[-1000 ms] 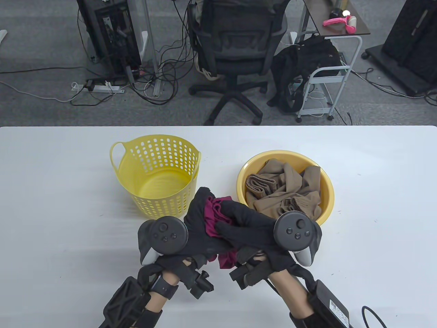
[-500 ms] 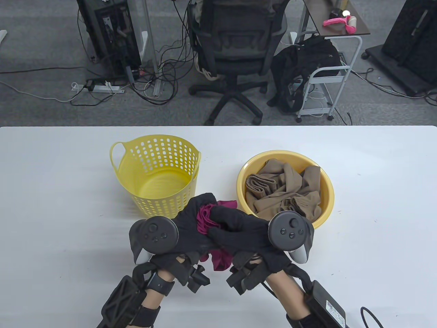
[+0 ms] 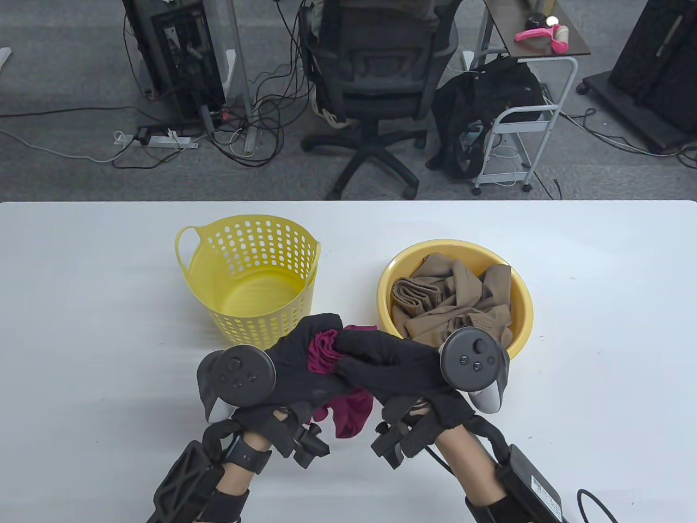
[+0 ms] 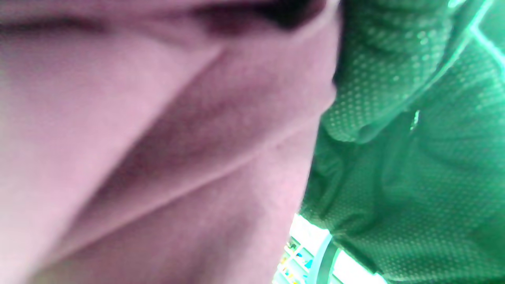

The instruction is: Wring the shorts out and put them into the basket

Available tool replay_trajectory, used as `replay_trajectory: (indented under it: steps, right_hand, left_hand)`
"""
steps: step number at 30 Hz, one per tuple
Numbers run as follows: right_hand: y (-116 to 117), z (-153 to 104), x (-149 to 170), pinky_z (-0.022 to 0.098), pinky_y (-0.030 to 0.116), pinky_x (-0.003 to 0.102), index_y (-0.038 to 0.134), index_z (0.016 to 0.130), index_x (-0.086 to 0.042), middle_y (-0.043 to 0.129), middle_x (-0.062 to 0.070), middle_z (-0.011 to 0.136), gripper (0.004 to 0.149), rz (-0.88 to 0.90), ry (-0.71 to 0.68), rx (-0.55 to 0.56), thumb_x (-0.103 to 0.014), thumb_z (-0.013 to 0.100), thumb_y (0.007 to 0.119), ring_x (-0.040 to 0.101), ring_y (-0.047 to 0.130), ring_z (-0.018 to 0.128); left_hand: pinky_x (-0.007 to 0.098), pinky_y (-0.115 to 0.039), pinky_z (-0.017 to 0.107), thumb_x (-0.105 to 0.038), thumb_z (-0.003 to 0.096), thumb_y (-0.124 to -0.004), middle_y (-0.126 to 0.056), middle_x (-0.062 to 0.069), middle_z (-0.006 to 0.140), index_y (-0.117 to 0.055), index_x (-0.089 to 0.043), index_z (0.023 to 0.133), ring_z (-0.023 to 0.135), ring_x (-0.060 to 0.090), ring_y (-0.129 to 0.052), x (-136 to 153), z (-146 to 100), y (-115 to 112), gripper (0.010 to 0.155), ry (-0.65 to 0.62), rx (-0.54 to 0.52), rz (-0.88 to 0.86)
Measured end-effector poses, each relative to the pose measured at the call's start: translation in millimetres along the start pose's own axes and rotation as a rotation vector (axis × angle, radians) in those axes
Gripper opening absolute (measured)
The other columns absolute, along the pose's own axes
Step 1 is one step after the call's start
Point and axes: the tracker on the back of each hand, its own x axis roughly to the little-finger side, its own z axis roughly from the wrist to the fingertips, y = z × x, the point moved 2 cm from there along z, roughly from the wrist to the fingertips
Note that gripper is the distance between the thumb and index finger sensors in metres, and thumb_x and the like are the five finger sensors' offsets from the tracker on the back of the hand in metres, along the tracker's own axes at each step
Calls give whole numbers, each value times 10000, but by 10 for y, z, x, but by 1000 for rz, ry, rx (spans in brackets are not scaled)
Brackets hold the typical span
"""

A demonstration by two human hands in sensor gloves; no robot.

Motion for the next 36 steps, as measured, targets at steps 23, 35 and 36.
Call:
replay_trajectory:
  steps: [23,35,36]
  right_hand:
    - [-254,43,805,593,637,725,741,992,-155,622,254,1059,673,118,274,-9,-573,469,809,627,635,901]
    - [198,17,985,579,602,799,408,1149,-129,358,342,1127,1038,585,286,-347,-774,419,767,737,477,915]
    - [240,12,977,574,608,804,365,1153,-118,328,345,1128,1070,614,282,-373,-780,416,770,746,464,914]
  left_hand:
    - [681,-775,569,-473,432,-1039,-884,80,941,-756,-360,862,819,421,-1010,76,-44,347,527,-59,-38,-347]
    - [673,-784,578,-475,420,-1044,-893,73,944,-763,-368,859,819,412,-1022,47,45,304,533,-224,90,-581]
    - [667,-787,580,-475,418,-1046,-896,72,944,-765,-366,860,816,412,-1029,49,54,299,535,-235,95,-584]
